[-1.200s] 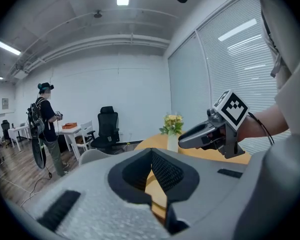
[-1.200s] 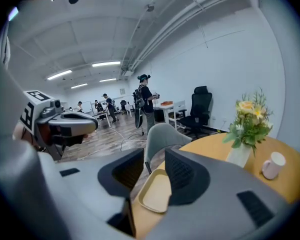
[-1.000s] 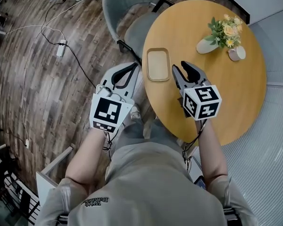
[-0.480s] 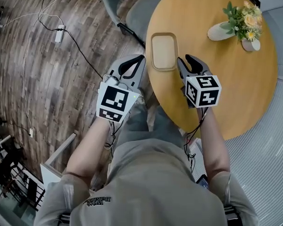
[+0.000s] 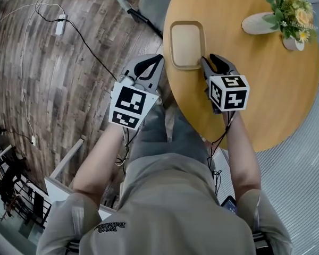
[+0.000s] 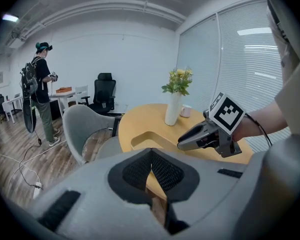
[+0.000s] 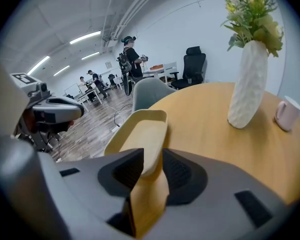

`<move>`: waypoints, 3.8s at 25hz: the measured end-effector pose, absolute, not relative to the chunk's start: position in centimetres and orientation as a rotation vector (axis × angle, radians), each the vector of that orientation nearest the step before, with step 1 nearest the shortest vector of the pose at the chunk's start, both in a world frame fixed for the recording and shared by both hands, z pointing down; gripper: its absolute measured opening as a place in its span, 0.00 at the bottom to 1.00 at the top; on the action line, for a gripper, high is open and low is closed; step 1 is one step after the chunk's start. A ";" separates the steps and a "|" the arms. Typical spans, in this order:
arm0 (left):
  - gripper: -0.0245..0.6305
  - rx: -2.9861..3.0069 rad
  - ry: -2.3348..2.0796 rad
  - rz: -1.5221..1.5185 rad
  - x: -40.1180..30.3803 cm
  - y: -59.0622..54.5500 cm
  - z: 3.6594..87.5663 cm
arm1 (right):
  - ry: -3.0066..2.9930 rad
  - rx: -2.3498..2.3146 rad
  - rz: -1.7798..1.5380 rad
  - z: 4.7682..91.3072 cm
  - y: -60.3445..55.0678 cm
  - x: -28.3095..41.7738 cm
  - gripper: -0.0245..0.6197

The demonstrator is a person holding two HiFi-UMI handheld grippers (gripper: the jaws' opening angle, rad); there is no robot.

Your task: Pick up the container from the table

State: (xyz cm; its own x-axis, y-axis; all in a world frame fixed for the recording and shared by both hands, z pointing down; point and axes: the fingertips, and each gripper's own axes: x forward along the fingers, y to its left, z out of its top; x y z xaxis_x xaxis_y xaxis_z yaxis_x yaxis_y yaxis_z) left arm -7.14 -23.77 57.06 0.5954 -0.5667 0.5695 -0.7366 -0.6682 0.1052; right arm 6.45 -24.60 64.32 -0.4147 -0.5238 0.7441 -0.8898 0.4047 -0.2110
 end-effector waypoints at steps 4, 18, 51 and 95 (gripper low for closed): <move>0.07 2.480 -1.040 0.733 -6.9 -23.5 58.5 | -2.065 1.187 0.834 65.6 -24.8 6.5 0.22; 0.07 2.442 -1.011 0.749 -6.6 -22.5 60.9 | -1.980 1.167 0.831 67.9 -24.4 6.0 0.11; 0.07 2.507 -1.215 0.593 -9.2 -21.9 48.8 | -2.214 1.376 0.662 51.2 -26.7 5.9 0.09; 0.07 2.980 -1.406 0.321 -7.4 -16.7 22.1 | -2.580 1.762 0.043 21.7 -18.3 10.9 0.09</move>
State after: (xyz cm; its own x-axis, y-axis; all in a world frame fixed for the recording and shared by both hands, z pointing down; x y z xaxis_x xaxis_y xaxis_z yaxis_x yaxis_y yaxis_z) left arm -7.39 -16.70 22.06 0.6232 -0.7754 0.1019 -0.7427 -0.6276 -0.2337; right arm 10.91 -18.28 21.74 -0.3638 -0.9310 0.0294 -0.9315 0.3636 -0.0134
